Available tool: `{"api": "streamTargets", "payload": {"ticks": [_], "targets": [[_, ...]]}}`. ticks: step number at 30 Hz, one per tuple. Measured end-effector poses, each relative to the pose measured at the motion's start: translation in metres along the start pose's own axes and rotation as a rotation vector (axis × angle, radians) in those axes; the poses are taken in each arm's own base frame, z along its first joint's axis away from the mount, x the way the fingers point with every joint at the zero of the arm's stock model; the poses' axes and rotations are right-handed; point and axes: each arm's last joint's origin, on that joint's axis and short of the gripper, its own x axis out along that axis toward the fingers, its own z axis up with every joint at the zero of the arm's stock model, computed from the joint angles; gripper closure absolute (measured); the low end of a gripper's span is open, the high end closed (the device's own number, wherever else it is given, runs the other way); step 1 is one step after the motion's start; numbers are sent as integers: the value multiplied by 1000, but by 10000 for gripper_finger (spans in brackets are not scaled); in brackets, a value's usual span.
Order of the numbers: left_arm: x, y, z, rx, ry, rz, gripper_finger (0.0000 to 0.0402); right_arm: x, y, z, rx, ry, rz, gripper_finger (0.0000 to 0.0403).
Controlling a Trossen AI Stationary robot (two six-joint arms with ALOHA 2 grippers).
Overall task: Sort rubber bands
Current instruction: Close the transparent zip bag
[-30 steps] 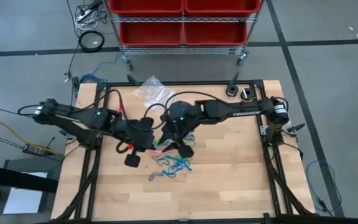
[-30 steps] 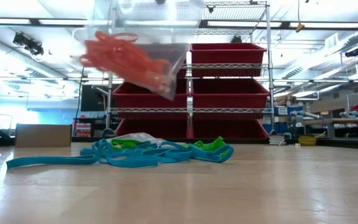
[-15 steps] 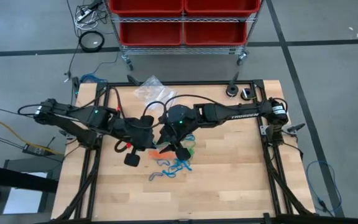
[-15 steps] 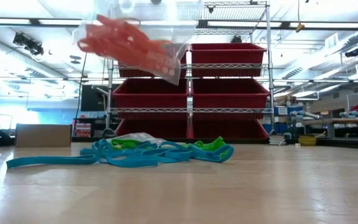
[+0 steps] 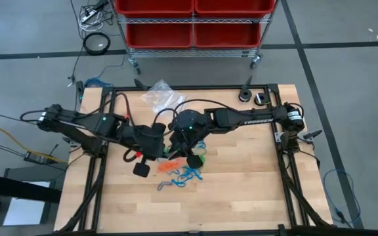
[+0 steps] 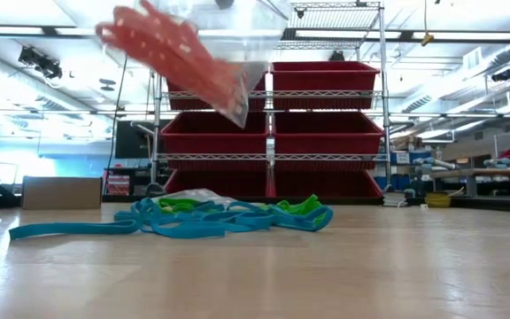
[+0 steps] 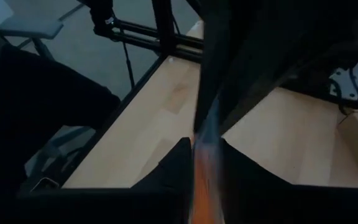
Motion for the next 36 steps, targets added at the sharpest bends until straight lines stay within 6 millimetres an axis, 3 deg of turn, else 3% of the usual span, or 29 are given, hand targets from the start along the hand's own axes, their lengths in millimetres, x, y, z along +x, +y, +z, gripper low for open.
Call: {"api": "streamTargets", "payload": {"ticks": [8,14,20,36], "targets": [[-9,0,3,1,5,16,401,0,2,-3,13,33,27,343],[-4,-3,2,7,35,5,400,2,7,-8,-49,89,44,396],[1,-8,0,21,76,-12,400,2,8,-9,-22,94,55,400],[2,-16,0,22,78,-37,400,2,8,-1,-22,7,84,325]]}}
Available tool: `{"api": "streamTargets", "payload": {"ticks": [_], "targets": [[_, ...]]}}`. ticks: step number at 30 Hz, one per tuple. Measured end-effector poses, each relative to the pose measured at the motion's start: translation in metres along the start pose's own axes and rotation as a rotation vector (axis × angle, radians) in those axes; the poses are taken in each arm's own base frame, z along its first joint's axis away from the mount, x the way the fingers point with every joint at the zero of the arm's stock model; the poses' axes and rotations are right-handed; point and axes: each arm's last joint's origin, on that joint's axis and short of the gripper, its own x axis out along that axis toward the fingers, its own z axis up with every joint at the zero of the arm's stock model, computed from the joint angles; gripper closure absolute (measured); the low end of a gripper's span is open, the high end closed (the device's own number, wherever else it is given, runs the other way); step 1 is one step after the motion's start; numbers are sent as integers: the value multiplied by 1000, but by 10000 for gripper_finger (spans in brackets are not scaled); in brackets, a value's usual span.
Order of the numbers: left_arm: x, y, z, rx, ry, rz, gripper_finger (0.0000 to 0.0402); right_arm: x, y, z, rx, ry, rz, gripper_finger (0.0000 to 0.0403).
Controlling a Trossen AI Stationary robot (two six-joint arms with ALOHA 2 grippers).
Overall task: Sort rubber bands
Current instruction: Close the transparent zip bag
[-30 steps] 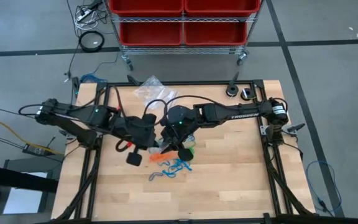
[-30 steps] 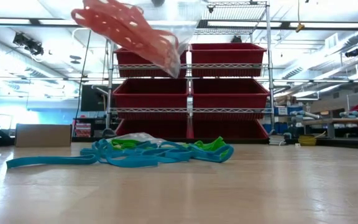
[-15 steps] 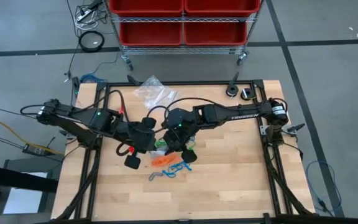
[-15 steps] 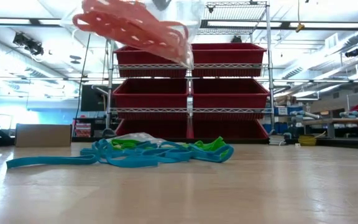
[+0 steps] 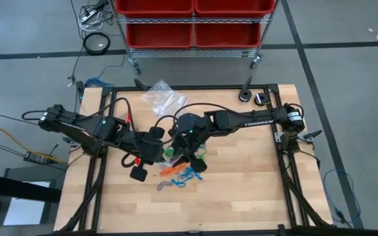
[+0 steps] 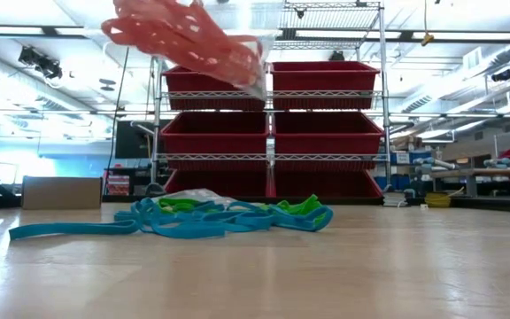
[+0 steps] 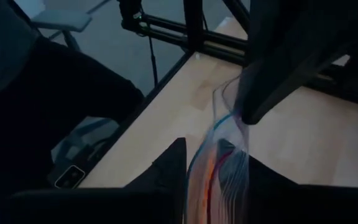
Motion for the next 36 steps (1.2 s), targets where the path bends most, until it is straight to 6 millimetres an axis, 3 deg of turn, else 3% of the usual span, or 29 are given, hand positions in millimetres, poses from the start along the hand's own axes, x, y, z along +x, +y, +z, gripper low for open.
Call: {"api": "streamTargets", "payload": {"ticks": [9,18,30,36], "targets": [[0,-5,0,4,5,-43,400,-2,0,-10,73,97,6,322],[0,-5,3,4,-33,-43,400,3,5,2,-35,12,-50,315],[0,-5,6,2,-59,-51,400,3,6,4,-58,-5,-54,351],[0,-5,5,2,-51,-52,400,3,6,3,-61,6,-51,394]]}}
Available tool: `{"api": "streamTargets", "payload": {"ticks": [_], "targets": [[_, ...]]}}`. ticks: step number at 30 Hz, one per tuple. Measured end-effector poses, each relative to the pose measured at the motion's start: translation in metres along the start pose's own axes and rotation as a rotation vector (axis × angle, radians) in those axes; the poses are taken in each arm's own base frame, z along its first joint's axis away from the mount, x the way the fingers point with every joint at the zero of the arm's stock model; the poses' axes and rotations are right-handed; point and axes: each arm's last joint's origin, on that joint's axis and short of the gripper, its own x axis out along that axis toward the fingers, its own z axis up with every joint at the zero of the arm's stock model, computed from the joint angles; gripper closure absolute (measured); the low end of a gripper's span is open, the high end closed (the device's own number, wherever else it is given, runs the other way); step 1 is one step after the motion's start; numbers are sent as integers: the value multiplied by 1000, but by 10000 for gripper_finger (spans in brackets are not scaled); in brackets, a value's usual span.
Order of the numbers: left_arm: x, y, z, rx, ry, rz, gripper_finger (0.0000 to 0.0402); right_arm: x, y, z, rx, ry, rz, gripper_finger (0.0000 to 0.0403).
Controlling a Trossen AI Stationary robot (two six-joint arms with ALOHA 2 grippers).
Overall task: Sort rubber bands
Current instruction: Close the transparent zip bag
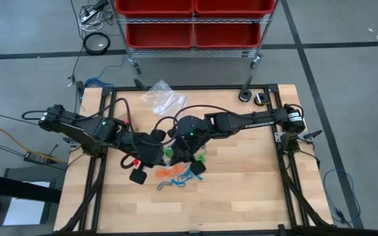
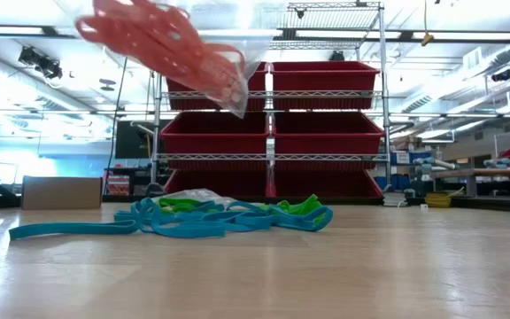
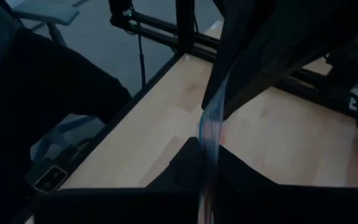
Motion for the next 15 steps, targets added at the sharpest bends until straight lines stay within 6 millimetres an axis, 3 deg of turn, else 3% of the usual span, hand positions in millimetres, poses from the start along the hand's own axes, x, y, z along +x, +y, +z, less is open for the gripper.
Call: {"api": "streamTargets", "payload": {"ticks": [7,15], "targets": [[0,0,-4,-19,39,-2,400,0,2,-7,27,71,19,398],[0,0,-5,-26,50,-4,400,0,3,-8,42,76,46,350]]}}
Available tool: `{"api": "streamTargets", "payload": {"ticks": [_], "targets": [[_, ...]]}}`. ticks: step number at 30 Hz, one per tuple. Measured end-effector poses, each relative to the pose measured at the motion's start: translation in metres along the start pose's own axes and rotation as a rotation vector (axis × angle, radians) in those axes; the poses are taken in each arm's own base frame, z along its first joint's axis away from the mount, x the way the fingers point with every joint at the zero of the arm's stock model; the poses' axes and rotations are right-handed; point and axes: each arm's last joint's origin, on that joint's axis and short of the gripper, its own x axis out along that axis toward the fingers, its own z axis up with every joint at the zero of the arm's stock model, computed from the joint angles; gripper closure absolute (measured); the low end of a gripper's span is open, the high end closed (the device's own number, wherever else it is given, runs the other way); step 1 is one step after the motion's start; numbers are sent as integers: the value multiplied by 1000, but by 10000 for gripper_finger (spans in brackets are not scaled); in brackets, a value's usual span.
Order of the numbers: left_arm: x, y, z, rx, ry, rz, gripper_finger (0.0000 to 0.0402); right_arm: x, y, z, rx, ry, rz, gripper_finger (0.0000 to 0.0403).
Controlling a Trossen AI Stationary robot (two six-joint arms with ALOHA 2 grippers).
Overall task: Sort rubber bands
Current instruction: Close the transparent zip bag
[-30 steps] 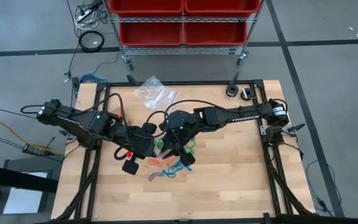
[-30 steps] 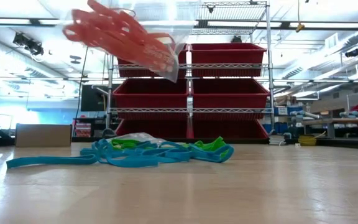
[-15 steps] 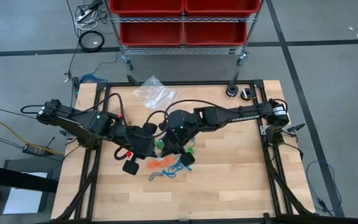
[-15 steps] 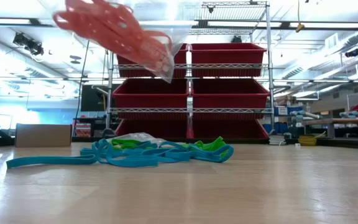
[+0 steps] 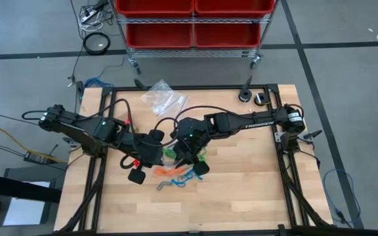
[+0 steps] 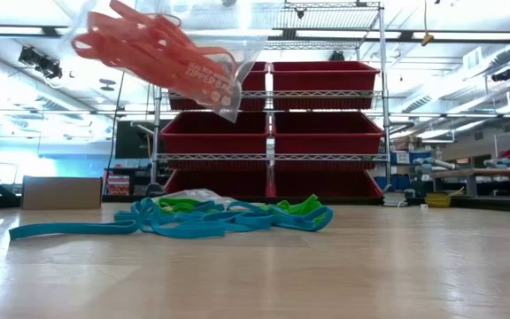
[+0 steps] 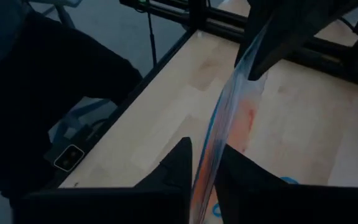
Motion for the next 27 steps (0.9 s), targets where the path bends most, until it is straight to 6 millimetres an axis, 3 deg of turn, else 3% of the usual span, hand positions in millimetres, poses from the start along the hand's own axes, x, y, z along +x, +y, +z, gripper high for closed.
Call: {"api": "streamTargets", "payload": {"ticks": [3,7,23,27], "targets": [[0,0,0,-1,3,0,400,0,0,-2,6,22,-2,350],[0,0,-1,-1,7,0,400,-1,2,-10,3,101,10,395],[0,-1,-3,-38,36,-2,400,-1,5,-14,66,141,37,372],[0,-1,-6,-43,66,-2,400,-2,6,-22,55,227,32,396]]}}
